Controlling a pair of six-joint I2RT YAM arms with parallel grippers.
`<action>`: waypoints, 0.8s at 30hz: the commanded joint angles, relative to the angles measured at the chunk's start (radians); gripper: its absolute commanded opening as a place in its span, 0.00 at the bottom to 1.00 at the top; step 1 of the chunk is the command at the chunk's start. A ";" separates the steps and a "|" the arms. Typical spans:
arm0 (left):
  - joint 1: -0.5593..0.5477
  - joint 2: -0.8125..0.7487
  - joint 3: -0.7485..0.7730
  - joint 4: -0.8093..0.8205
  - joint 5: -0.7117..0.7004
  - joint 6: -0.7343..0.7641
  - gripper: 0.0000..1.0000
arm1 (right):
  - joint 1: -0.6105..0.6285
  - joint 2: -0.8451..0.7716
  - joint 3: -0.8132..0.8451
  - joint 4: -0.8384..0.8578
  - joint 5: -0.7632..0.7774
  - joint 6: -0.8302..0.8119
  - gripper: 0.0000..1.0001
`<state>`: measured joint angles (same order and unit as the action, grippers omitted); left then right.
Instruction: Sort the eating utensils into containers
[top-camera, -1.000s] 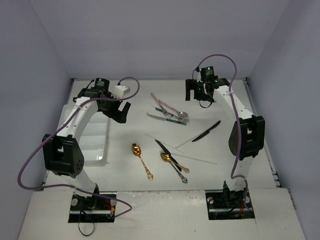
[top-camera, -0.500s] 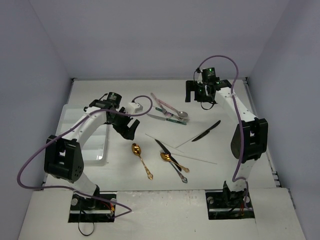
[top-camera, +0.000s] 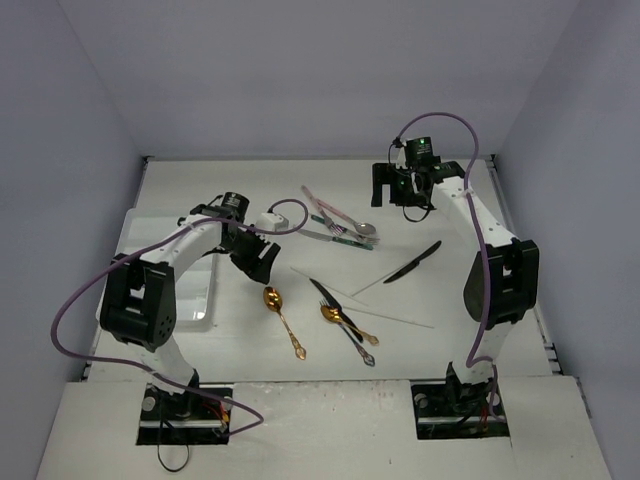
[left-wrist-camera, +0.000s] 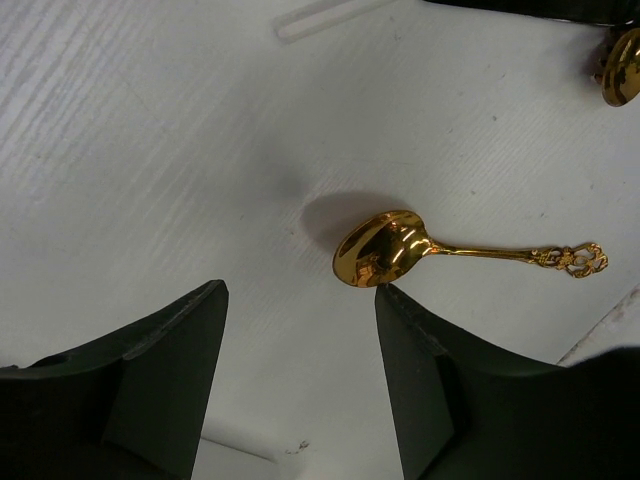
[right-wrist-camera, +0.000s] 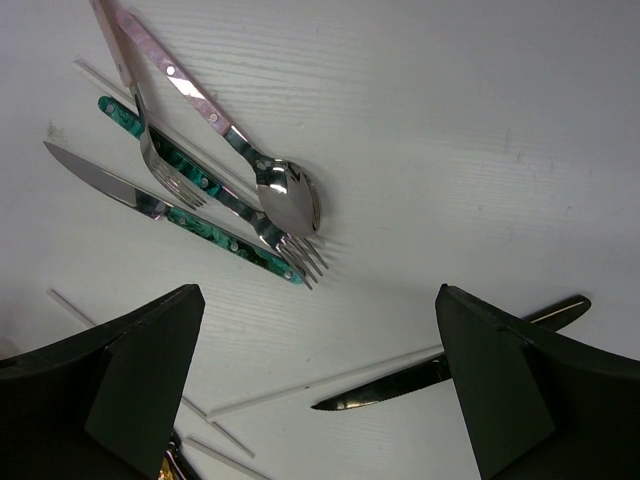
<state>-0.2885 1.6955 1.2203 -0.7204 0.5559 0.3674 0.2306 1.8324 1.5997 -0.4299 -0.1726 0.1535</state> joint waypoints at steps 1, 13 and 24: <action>-0.016 -0.006 -0.003 0.018 0.062 0.032 0.55 | 0.004 -0.071 -0.001 0.020 -0.001 -0.006 1.00; -0.032 0.047 -0.046 0.018 0.108 0.036 0.38 | 0.004 -0.063 -0.004 0.020 0.006 -0.015 1.00; -0.032 0.056 -0.064 0.016 0.157 0.022 0.11 | 0.003 -0.056 -0.006 0.022 0.008 -0.019 1.00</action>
<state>-0.3145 1.7813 1.1484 -0.7044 0.6527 0.3839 0.2306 1.8324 1.5909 -0.4301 -0.1722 0.1482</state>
